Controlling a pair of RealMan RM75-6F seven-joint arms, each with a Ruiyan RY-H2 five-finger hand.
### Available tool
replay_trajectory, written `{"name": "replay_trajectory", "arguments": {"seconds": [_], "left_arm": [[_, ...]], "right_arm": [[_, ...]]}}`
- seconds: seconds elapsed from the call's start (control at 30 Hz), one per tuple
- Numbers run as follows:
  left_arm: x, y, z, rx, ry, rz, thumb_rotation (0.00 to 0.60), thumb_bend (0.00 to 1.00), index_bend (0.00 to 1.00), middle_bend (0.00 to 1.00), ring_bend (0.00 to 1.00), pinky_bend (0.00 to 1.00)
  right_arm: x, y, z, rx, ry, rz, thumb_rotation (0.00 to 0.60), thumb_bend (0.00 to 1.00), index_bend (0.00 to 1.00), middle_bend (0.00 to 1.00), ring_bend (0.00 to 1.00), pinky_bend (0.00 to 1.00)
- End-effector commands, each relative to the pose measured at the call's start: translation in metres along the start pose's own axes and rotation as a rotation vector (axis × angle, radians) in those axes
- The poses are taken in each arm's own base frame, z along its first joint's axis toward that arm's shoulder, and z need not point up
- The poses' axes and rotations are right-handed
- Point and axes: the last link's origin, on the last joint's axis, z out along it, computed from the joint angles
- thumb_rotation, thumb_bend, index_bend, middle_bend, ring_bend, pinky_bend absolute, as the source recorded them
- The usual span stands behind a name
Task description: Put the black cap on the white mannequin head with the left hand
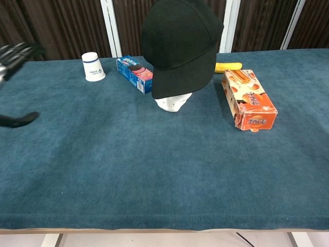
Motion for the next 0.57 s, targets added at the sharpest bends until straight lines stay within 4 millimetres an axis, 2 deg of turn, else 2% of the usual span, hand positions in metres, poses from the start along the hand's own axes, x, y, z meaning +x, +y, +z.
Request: {"name": "replay_trajectory", "arguments": {"seconds": [0.03, 0.13, 0.27, 0.4, 0.57], "left_arm": [[0.013, -0.042, -0.034, 0.118, -0.169, -0.002, 0.600, 0.28, 0.00, 0.04, 0.06, 0.15], [0.025, -0.061, -0.058, 0.186, -0.262, 0.010, 0.600, 0.28, 0.00, 0.03, 0.05, 0.13], [0.037, -0.074, -0.081, 0.252, -0.294, -0.059, 0.600, 0.28, 0.01, 0.04, 0.05, 0.12], [0.041, -0.080, -0.091, 0.241, -0.264, -0.118, 0.600, 0.28, 0.01, 0.04, 0.05, 0.12], [0.041, -0.085, -0.095, 0.233, -0.254, -0.099, 0.600, 0.29, 0.02, 0.04, 0.05, 0.12]], "right_arm": [[-0.001, 0.000, 0.000, -0.005, 0.001, -0.005, 0.600, 0.15, 0.00, 0.00, 0.00, 0.12], [-0.002, -0.001, 0.001, -0.007, 0.003, -0.012, 0.600, 0.15, 0.00, 0.00, 0.00, 0.12], [-0.004, -0.004, 0.001, -0.005, 0.003, -0.021, 0.600, 0.15, 0.00, 0.00, 0.00, 0.12], [-0.005, -0.006, 0.000, -0.006, 0.003, -0.031, 0.600, 0.15, 0.00, 0.00, 0.00, 0.12], [-0.006, -0.008, 0.004, -0.017, 0.013, -0.028, 0.600, 0.15, 0.00, 0.00, 0.00, 0.12]]}}
